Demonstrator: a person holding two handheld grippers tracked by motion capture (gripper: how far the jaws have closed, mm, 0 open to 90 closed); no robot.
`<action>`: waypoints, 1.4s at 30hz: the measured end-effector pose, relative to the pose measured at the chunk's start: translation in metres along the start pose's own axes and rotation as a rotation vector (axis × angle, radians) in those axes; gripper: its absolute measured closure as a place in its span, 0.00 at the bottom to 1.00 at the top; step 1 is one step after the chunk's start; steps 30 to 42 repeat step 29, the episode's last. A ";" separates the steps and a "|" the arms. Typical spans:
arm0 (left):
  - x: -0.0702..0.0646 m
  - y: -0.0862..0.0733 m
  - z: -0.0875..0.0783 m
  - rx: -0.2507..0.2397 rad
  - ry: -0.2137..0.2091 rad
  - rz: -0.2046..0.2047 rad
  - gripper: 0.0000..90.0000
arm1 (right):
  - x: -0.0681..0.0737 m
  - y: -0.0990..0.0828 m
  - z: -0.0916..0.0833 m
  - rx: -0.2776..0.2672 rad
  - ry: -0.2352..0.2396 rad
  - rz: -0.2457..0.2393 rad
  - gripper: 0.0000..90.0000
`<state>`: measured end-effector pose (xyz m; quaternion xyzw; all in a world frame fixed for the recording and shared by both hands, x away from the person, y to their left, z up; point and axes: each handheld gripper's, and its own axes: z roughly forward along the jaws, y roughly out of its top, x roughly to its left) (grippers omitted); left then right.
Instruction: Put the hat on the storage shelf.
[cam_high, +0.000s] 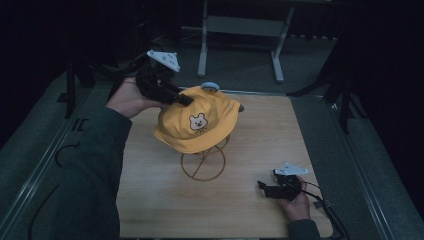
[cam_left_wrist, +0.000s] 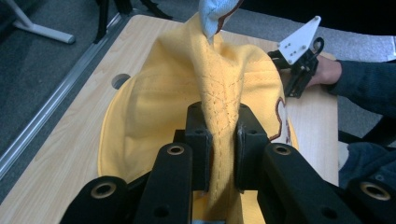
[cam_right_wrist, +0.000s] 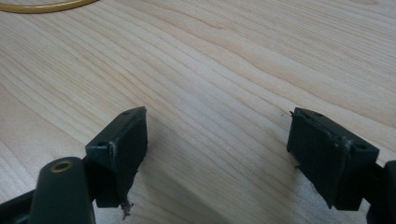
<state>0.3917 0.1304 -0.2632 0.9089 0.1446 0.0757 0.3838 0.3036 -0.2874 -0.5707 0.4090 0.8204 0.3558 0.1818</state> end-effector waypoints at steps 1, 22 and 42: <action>0.000 0.001 0.002 0.003 0.001 0.002 0.87 | 0.000 0.000 0.000 0.000 0.000 0.000 0.23; -0.007 0.013 0.041 0.003 -0.003 -0.004 0.63 | 0.000 0.000 0.000 -0.002 0.001 -0.001 0.22; -0.001 0.008 0.012 -0.131 0.082 -0.066 0.33 | 0.000 0.000 0.000 0.000 0.002 0.000 0.22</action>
